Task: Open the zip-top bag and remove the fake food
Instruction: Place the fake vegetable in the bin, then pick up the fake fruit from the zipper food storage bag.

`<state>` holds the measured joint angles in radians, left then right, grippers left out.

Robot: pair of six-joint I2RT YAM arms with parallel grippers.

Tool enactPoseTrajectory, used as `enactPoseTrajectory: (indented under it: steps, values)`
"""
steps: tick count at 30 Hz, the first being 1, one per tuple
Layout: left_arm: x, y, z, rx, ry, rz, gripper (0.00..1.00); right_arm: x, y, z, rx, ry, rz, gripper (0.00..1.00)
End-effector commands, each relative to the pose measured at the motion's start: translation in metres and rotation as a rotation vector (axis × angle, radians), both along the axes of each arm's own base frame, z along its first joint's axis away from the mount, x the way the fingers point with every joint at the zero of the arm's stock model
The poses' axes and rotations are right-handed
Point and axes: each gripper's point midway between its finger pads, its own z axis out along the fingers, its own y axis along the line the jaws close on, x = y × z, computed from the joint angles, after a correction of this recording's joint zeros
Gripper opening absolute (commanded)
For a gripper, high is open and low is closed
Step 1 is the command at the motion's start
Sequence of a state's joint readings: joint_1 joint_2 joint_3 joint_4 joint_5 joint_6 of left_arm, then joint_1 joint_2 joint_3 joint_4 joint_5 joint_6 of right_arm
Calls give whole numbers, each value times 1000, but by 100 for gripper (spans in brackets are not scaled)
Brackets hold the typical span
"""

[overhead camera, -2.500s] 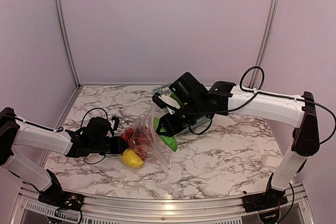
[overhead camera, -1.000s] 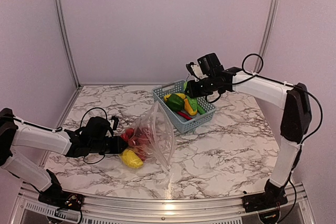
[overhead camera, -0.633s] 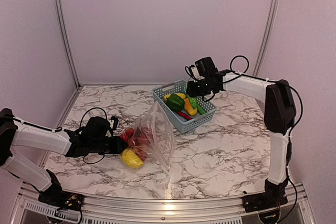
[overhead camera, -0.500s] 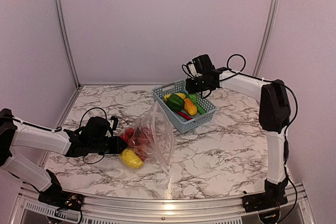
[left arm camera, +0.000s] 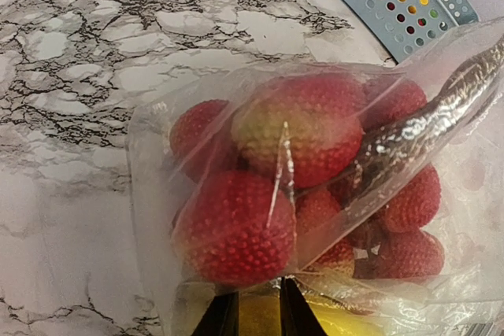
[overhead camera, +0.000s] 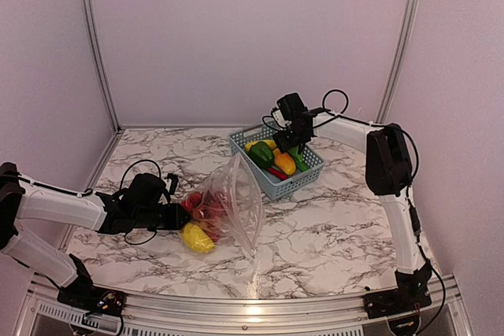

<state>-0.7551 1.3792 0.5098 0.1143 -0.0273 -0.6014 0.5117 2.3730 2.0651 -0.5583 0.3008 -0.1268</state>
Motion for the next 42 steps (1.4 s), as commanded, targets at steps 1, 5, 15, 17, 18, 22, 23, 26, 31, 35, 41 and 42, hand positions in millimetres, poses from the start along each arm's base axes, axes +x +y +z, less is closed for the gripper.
enactPoseTrajectory:
  steps: [1,5,15,17,18,22,23,26,31,35,41,42]
  values:
    - [4,2,6,12,-16,6,20,1,1,55,66,-66,-3,70]
    - [4,3,6,11,-14,8,20,-9,4,84,137,-76,-1,72]
    - [3,3,8,4,-20,9,20,-70,13,137,305,-57,28,57]
    - [3,3,9,2,-21,11,21,-88,17,144,344,-47,50,50]
    - [3,3,9,0,-23,10,21,-98,19,145,359,-36,64,47]
    - [4,2,12,-5,-29,9,21,-138,33,153,399,-16,123,39]
    - [4,2,11,-5,-28,8,20,-148,35,154,410,-10,134,38]
    - [5,1,11,-4,-27,10,21,-176,41,159,462,14,168,35]
    - [5,1,11,-8,-27,12,20,-222,54,159,535,83,233,30]
    - [6,0,12,-9,-28,12,20,-255,59,162,557,121,268,25]
    - [7,-2,12,-11,-27,9,21,-298,74,177,617,172,352,19]
    - [7,-2,13,-12,-28,7,21,-306,79,177,626,187,370,18]
